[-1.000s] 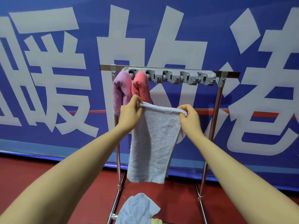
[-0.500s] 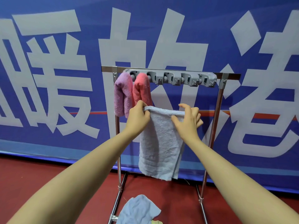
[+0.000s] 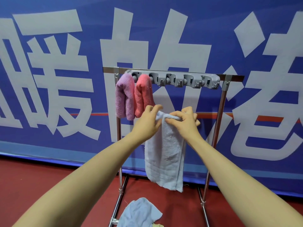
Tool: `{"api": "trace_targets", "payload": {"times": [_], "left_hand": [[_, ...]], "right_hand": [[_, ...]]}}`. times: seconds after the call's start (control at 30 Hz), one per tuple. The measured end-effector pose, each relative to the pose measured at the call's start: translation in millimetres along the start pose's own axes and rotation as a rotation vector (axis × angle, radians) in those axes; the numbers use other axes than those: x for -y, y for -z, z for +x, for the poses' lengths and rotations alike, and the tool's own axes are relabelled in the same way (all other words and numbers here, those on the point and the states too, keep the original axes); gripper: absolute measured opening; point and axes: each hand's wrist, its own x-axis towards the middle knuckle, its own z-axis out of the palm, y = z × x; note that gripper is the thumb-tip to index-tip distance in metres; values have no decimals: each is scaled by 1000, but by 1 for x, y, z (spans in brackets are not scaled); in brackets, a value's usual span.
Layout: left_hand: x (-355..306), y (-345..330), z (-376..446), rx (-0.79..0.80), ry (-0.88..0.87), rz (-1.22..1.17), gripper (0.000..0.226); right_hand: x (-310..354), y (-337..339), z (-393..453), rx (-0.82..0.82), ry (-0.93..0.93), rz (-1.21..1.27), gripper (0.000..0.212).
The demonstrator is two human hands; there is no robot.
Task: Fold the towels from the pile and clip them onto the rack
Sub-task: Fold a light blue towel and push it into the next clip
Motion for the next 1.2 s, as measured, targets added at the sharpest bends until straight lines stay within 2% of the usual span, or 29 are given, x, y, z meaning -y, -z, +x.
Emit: {"api": "trace_targets", "payload": {"times": [0.07,0.17,0.37,0.47,0.53,0.63,0.73,0.83,0.9,1.03,1.2], "left_hand": [[-3,-3,0,68,-59,3,36],[1,-6,1,81,-127,-26,38],[0,-2,2,193,-4,-67,30],[1,-1,2,182,-40,19,14],[2,-2,1,168,-76,159,14],[4,-8,0,80,-88,342,14],[5,-12,-1,-16,-64,390,11],[3,-13,0,-88,-101,380,7],[5,-11,2,-115,-219,357,8],[12,-3,4,1,-483,392,13],[11,-1,4,12,-520,343,11]], "right_hand": [[-1,-2,-1,3,-11,4,4],[-1,-1,-4,7,-43,18,10],[-8,-4,-6,4,-59,24,3],[-11,-5,-7,23,-39,-10,4],[-15,-6,-8,51,-21,-32,7],[-18,-8,-8,83,-35,-95,27],[-18,-10,-7,104,-114,-63,41],[-20,-9,-5,110,-124,-14,33],[-22,-5,-4,105,-91,-24,24],[-27,2,-4,44,-11,-30,16],[-33,0,-3,52,19,45,9]]}}
